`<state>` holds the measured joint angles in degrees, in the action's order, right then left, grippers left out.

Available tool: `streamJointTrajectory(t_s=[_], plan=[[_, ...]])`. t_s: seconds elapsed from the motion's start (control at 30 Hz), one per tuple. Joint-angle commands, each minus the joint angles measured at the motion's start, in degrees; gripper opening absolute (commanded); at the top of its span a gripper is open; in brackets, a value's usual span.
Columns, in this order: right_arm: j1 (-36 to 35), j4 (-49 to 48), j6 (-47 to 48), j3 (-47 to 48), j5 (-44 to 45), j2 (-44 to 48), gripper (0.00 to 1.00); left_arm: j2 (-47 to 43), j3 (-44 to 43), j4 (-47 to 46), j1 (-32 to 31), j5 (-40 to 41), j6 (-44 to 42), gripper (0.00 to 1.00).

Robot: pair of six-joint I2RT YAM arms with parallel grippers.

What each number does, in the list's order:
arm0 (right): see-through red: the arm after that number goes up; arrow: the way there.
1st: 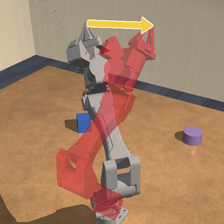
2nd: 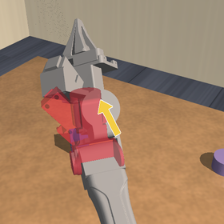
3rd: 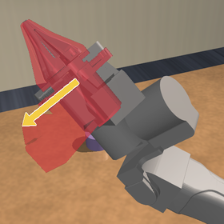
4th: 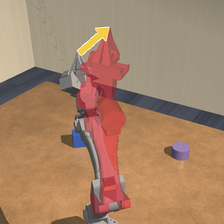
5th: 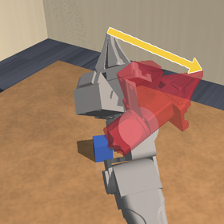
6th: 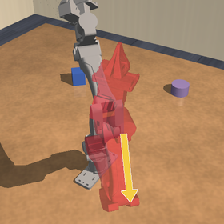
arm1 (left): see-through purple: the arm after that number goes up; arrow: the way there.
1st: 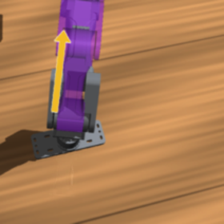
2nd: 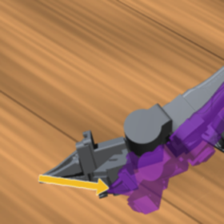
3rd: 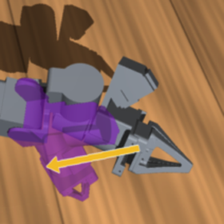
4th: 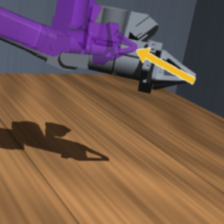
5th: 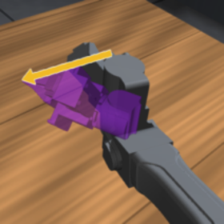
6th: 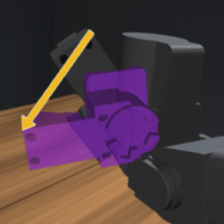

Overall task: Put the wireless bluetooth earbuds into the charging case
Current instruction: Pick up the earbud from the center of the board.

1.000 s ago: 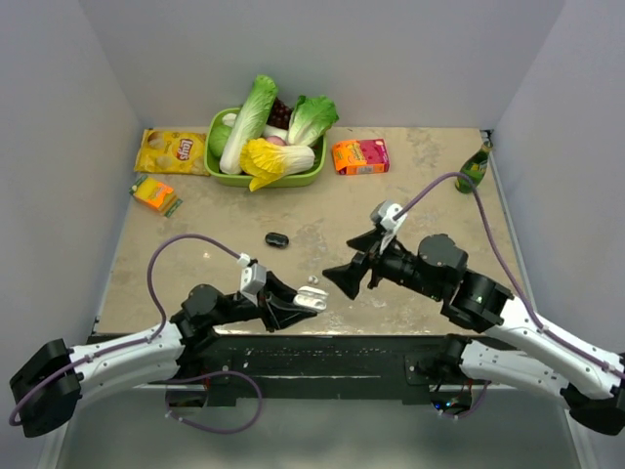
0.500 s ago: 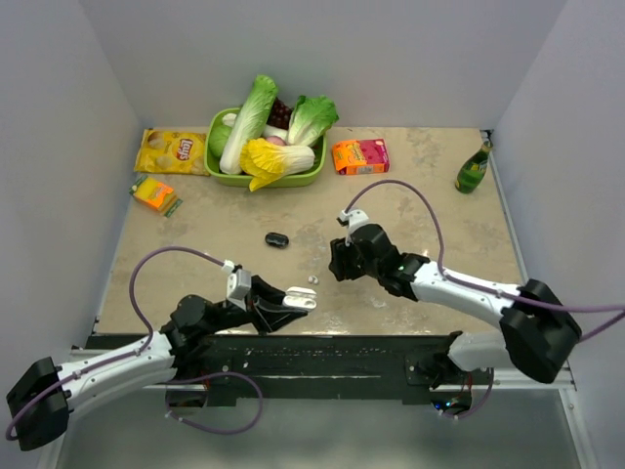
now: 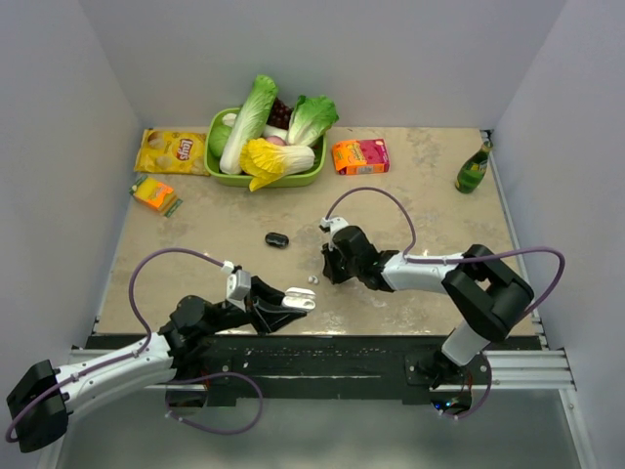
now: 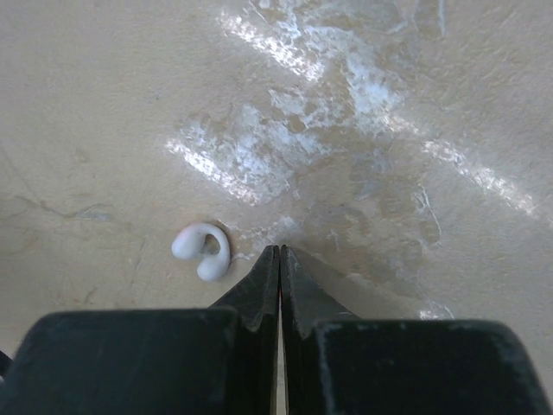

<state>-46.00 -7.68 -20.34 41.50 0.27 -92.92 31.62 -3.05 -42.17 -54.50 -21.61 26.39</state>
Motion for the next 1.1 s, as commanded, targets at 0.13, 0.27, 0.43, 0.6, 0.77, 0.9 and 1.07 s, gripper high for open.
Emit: streamJointTrajectory(t_s=[0.13, 0.27, 0.43, 0.6, 0.77, 0.9, 1.07], plan=[[-0.3, -4.4, -0.7, -0.1, -6.9, 2.7, 0.0, -0.3, 0.4, -1.4, -0.3, 0.1, -0.6, 0.0], [-2.2, -3.1, -0.2, -1.0, -7.6, 2.3, 0.0, -0.1, 0.4, -1.8, -0.3, -0.2, -0.6, 0.0], [-2.8, -2.9, -0.9, -1.7, -8.2, 2.1, 0.0, -0.1, 0.3, -1.5, -0.3, -0.3, -0.5, 0.0], [-3.7, -2.3, -0.9, -1.0, -7.4, 0.1, 0.0, 0.0, 0.3, -1.7, -0.3, -0.4, -0.1, 0.0], [-3.4, -2.4, -0.8, 0.2, -5.7, -1.8, 0.0, -0.3, 0.4, -1.1, -0.3, -0.5, 0.1, 0.0], [-2.7, -2.2, -0.7, 1.1, -4.1, -3.5, 0.0, -0.9, 0.7, -0.7, -0.3, -0.4, 0.2, 0.0], [-2.3, 0.1, 0.6, 2.6, -0.8, -3.9, 0.0, -1.1, 0.3, -0.1, -0.3, -0.2, 0.0, 0.0]])
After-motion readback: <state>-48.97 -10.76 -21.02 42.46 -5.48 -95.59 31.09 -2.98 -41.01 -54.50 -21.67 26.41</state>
